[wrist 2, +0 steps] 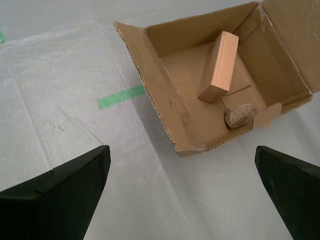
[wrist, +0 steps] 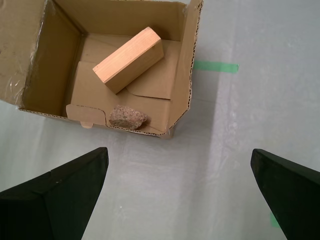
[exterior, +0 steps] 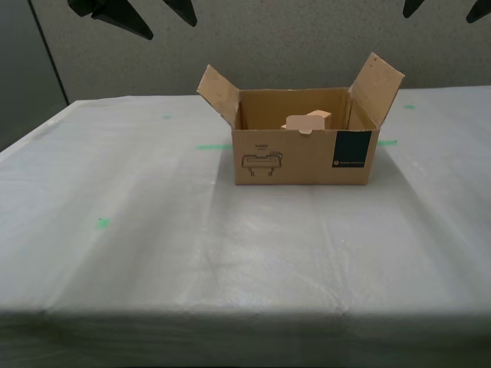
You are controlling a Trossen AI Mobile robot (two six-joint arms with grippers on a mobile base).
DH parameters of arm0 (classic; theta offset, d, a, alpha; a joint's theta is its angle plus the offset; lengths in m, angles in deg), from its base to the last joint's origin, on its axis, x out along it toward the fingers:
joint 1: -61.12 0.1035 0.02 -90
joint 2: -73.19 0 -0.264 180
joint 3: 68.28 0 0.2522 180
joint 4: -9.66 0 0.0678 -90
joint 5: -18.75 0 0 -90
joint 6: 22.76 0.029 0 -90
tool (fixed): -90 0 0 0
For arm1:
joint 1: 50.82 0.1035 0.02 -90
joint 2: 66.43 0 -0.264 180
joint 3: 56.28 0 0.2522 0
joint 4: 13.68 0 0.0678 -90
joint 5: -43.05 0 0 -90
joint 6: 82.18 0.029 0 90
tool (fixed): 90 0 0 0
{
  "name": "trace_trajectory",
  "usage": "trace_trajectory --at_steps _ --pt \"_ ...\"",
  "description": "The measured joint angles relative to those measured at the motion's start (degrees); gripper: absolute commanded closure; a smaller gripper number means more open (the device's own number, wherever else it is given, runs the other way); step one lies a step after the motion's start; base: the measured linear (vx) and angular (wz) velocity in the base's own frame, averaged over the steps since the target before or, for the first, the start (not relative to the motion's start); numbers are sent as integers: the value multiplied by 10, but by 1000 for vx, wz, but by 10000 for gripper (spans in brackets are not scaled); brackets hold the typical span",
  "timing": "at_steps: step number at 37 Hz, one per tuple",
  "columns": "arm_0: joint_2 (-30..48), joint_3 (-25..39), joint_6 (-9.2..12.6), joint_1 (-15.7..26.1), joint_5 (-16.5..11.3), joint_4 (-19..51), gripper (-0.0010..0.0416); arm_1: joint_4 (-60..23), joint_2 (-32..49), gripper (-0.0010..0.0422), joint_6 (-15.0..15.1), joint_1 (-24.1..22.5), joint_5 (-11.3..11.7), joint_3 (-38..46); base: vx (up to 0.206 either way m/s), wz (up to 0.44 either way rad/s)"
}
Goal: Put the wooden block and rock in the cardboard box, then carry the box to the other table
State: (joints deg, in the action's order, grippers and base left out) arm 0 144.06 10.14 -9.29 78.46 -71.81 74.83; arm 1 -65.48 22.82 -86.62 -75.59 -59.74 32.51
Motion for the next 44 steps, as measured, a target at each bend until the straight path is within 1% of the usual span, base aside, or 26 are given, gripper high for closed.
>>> trace_trajectory --at_steps 44 --pt "0 0 0 0 0 0 7 0 0 16 0 0 0 0 0 0"
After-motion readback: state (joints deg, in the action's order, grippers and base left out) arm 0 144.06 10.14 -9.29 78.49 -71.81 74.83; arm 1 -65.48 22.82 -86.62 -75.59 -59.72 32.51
